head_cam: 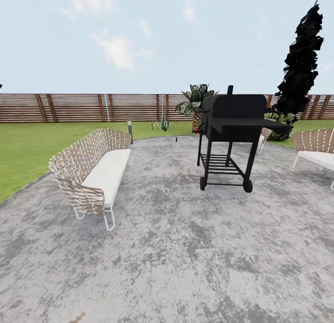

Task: Pick up the pesticide atomizer in the garden and spray insectifuge to fully cover both potted plants in the garden.

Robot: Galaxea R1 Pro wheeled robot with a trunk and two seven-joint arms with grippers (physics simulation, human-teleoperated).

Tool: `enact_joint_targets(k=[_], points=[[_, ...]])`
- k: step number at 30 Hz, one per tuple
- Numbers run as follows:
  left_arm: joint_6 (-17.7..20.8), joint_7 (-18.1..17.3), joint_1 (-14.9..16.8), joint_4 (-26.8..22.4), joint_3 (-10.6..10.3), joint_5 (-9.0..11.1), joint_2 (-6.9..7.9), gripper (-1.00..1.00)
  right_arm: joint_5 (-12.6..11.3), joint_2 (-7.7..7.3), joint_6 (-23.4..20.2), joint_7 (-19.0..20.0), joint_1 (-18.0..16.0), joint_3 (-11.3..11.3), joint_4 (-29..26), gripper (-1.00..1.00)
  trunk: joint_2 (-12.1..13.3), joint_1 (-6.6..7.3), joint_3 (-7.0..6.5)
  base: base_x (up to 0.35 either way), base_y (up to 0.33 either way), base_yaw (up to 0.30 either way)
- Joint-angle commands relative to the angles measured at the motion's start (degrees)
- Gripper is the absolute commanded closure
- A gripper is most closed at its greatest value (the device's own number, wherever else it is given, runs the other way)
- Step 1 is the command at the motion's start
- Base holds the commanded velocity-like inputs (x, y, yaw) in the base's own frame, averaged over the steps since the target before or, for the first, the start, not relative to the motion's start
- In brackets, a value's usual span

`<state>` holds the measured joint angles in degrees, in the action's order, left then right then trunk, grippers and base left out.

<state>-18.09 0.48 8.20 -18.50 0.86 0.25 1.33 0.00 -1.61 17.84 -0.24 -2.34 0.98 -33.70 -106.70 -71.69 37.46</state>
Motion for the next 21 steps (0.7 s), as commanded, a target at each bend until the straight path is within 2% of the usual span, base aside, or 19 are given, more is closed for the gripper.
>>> enact_joint_targets(k=[1,21], points=[[-0.19,0.05,0.02,0.04,0.05,0.02,-0.01,-1.00,0.00,0.01,0.18,-0.02,-0.03,0.04,0.03,-1.00,-0.44,-0.22,0.24,0.000,0.000,0.000],[-0.19,0.05,0.04,0.04,0.02,0.01,-0.01,-1.00,0.08,0.02,0.18,-0.01,-0.03,0.02,0.03,-1.00,-8.46,-4.61,3.83,0.000,0.000,0.000]])
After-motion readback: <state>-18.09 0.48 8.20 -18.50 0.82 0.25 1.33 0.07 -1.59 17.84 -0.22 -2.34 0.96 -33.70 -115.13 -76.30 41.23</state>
